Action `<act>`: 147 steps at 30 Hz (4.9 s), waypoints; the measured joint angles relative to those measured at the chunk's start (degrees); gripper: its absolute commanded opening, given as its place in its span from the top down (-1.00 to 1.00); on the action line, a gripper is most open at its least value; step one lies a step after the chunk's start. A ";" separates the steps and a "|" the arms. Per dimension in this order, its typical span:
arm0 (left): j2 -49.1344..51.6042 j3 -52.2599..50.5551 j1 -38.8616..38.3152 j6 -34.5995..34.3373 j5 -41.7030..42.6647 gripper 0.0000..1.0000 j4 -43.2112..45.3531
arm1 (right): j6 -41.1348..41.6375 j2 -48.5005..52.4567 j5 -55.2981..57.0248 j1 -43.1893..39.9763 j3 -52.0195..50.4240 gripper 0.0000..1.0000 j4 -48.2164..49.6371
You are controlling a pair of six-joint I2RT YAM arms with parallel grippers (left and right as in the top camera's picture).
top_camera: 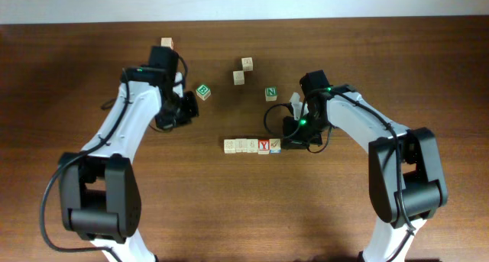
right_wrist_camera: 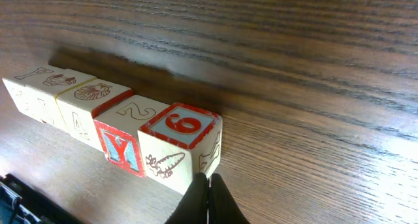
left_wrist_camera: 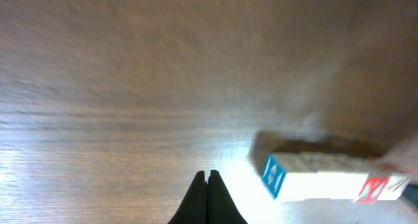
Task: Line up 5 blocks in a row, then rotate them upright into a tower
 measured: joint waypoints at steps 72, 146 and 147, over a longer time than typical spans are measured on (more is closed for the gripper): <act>4.22 -13.14 -3.56 8.07 18.97 1.00 14.71 | -2.08 0.02 -9.35 -2.14 -0.11 0.91 3.13; 4.26 -13.60 -5.09 7.89 16.63 1.00 14.64 | 2.69 -1.16 11.37 -11.37 2.62 0.91 -12.39; 4.26 -13.60 -5.09 7.89 16.59 1.00 14.67 | 2.58 -1.16 11.39 -11.37 2.62 0.91 -12.48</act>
